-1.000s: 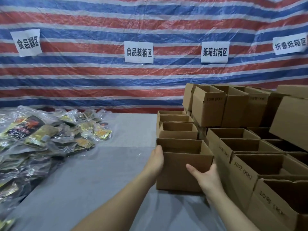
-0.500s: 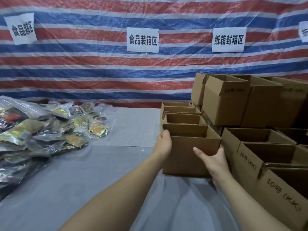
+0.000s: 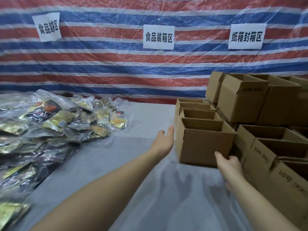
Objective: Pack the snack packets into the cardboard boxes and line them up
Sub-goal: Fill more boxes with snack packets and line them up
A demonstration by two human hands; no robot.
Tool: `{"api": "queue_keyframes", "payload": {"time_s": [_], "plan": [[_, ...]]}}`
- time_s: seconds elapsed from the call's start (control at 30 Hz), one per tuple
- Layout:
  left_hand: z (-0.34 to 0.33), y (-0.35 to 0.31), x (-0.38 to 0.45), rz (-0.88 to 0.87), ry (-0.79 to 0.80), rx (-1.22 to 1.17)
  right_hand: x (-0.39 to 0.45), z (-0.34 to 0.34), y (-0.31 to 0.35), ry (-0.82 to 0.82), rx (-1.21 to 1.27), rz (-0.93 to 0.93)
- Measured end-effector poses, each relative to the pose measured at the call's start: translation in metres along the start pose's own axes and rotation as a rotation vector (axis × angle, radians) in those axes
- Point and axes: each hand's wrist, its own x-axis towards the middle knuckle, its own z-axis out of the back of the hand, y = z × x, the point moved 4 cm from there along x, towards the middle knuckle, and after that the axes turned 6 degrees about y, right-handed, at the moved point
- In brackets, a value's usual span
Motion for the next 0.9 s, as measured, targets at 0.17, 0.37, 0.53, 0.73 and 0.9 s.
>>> {"api": "queue_keyframes", "payload": {"time_s": [0.17, 0.37, 0.53, 0.73, 0.9], "plan": [[0.066, 0.071, -0.062, 0.025, 0.028, 0.517, -0.087, -0.035, 0.014, 0.137, -0.210, 0.316], [0.127, 0.154, -0.131, 0.002, -0.044, 0.937, -0.170, -0.116, -0.003, 0.454, -0.576, 0.589], [0.177, 0.163, -0.169, -0.162, -0.199, 0.909, -0.204, -0.141, -0.012, 0.446, -0.643, 0.679], [0.271, 0.133, -0.147, -0.220, -0.382, 1.031, -0.216, -0.151, -0.027, 0.313, -0.647, 0.765], [0.333, 0.119, -0.092, 0.036, -0.383, 1.319, -0.206, -0.152, -0.035, 0.293, -0.636, 0.693]]}}
